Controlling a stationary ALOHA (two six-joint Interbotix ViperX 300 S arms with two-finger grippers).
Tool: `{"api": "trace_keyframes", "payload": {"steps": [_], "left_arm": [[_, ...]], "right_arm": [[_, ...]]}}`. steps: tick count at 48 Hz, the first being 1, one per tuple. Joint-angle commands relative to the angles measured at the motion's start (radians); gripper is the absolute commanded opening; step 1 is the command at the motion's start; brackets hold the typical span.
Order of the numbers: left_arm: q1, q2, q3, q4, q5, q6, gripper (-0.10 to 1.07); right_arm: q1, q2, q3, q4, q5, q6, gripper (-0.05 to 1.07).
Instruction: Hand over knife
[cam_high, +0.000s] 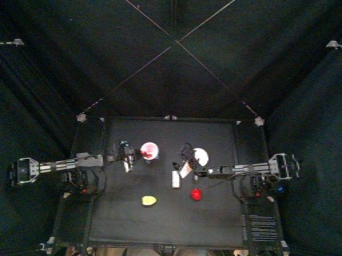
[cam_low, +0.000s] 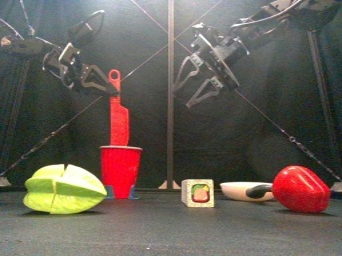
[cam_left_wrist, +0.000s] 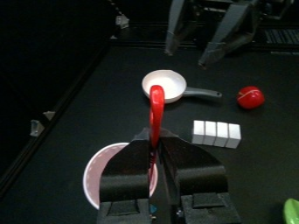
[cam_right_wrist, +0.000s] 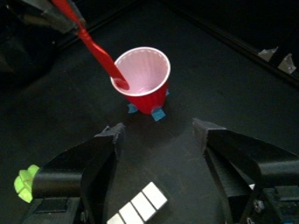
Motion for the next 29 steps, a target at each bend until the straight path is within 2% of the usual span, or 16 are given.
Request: {"api": "trace_keyframes", "payload": {"steps": [1, 8, 18, 24, 29], "left_arm": [[-0.055, -0.006, -0.044, -0.005, -0.003, -0.002, 0.38], [-0.114, -0.026, -0.055, -0.006, -0.020, -0.003, 0.35], [-0.164, -0.069, -0.040, -0.008, -0.052, -0.002, 0.32], [-0.178, -0.071, -0.023, -0.008, -0.032, -0.002, 0.32], [-0.181, -0.058, -0.029, -0.020, 0.023, -0.005, 0.32]], "right_arm": [[-0.003, -0.049, -0.018, -0.009, -0.003, 0.002, 0.95], [0.002, -0.080, 0.000, -0.009, -0.003, 0.002, 0.95], [0.003, -0.115, 0.037, -0.006, -0.002, 0.003, 0.95], [0.003, -0.124, 0.044, -0.006, -0.003, 0.002, 0.95], [0.008, -0.129, 0.046, -0.012, -0.018, 0.000, 0.95]]}}
